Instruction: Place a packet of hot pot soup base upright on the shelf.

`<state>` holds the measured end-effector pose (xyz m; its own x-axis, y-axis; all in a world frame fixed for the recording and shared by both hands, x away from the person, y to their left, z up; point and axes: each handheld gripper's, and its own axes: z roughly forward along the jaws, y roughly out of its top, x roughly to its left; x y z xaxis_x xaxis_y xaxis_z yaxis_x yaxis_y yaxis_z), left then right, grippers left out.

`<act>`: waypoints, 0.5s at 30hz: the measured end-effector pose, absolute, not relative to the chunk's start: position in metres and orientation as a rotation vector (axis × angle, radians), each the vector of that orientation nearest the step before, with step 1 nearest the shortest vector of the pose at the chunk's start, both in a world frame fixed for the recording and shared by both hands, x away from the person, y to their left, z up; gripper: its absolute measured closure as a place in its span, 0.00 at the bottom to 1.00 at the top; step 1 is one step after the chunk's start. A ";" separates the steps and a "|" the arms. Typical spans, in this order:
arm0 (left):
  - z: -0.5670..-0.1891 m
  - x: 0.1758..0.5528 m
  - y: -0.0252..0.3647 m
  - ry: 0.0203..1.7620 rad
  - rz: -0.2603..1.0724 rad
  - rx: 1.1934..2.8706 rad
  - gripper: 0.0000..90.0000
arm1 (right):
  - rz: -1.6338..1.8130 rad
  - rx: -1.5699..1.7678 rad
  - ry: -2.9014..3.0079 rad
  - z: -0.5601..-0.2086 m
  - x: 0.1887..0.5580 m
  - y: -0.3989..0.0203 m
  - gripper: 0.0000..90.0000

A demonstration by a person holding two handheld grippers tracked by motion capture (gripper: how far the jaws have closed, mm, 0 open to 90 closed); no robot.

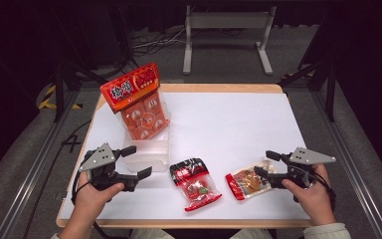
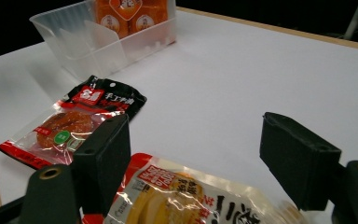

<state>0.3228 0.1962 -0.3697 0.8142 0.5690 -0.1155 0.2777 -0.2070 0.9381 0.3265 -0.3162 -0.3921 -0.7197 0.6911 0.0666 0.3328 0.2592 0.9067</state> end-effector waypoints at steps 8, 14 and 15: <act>-0.371 0.314 0.204 0.680 0.315 1.792 0.14 | 1.465 0.835 2.285 -0.387 0.344 -0.277 0.28; -0.374 0.308 0.212 0.709 0.327 1.791 0.14 | 1.509 0.778 2.339 -0.383 0.360 -0.244 0.28; -0.373 0.307 0.215 0.712 0.338 1.782 0.14 | 1.495 0.766 2.369 -0.384 0.364 -0.234 0.28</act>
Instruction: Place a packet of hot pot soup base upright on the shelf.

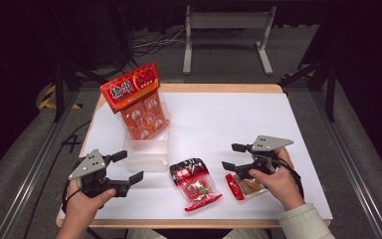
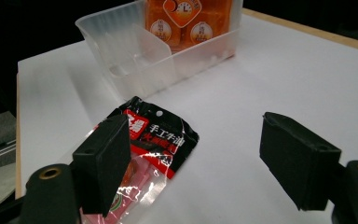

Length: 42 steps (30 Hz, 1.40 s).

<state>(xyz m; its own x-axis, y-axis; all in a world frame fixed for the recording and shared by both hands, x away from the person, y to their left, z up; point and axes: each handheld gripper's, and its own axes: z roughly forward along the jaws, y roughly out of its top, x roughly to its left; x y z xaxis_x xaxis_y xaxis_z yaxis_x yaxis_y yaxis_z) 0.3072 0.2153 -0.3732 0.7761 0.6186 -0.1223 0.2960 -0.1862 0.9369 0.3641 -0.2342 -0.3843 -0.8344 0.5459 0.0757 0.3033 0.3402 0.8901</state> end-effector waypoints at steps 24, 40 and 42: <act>-0.371 0.310 0.221 0.723 0.357 1.782 0.13 | 1.405 0.818 2.564 -0.416 0.396 -0.168 0.27; -0.376 0.313 0.218 0.727 0.355 1.789 0.13 | 1.300 0.879 2.662 -0.437 0.411 -0.147 0.26; -0.376 0.313 0.218 0.726 0.356 1.787 0.13 | 1.275 0.890 2.670 -0.438 0.411 -0.146 0.26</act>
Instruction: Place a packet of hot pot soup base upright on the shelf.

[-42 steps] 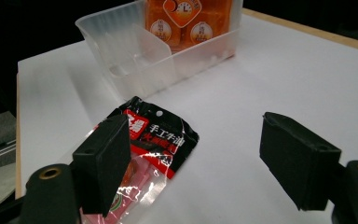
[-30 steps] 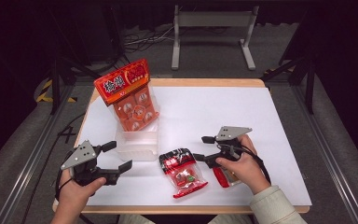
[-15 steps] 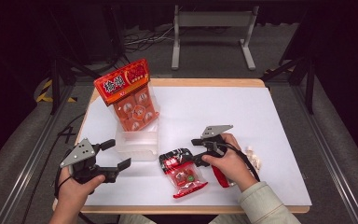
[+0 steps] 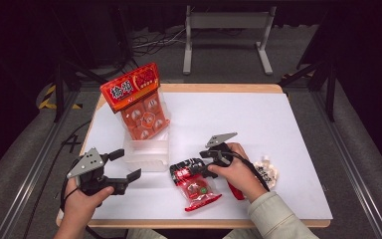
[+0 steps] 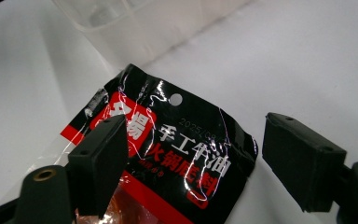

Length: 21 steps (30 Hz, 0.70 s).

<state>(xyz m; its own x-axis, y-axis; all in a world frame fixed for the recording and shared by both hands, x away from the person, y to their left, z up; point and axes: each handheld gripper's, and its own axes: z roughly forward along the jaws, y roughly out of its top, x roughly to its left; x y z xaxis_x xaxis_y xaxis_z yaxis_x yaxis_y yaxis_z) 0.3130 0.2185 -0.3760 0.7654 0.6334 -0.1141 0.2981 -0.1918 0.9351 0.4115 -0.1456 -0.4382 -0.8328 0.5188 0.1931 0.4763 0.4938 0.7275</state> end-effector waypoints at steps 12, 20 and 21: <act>-0.378 0.314 0.218 0.734 0.349 1.787 0.13 | 1.138 0.861 2.711 -0.443 0.411 -0.134 0.24; -0.379 0.315 0.217 0.731 0.342 1.804 0.13 | 1.081 0.830 2.698 -0.442 0.408 -0.130 0.33; -0.379 0.315 0.216 0.730 0.343 1.801 0.13 | 1.072 0.830 2.693 -0.442 0.408 -0.130 0.37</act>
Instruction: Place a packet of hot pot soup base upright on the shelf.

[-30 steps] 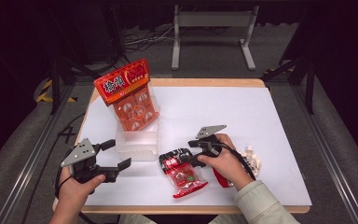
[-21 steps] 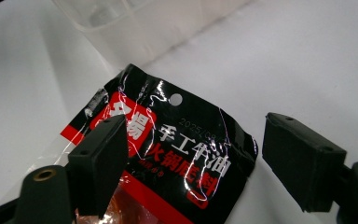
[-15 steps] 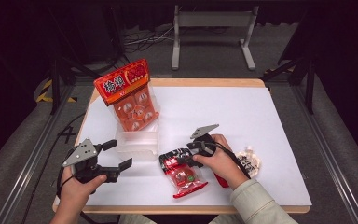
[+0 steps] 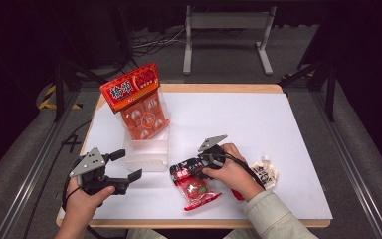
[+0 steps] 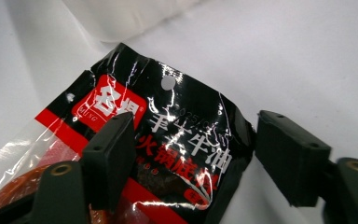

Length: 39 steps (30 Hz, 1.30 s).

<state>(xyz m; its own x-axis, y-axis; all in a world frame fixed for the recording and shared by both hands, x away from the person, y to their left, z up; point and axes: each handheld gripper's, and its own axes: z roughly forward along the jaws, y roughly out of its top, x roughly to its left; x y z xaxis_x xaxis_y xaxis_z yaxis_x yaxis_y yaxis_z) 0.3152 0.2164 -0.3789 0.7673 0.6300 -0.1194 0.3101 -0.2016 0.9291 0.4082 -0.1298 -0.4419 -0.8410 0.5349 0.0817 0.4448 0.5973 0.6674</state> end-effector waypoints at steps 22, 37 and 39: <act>-0.380 0.316 0.214 0.726 0.336 1.805 0.13 | 1.057 0.762 2.692 -0.440 0.401 -0.127 1.00; -0.380 0.314 0.212 0.729 0.329 1.801 0.13 | 1.390 0.706 2.615 -0.395 0.388 -0.148 1.00; -0.380 0.314 0.212 0.730 0.327 1.801 0.13 | 1.439 0.678 2.594 -0.388 0.385 -0.151 1.00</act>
<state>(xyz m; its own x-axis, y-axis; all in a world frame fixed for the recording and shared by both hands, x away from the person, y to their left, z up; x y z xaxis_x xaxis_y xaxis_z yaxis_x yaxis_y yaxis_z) 0.3141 0.2115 -0.3796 0.7710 0.6234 -0.1301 0.3174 -0.1991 0.9272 0.3852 -0.1511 -0.3880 -0.8961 0.4253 0.1267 0.3327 0.4548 0.8262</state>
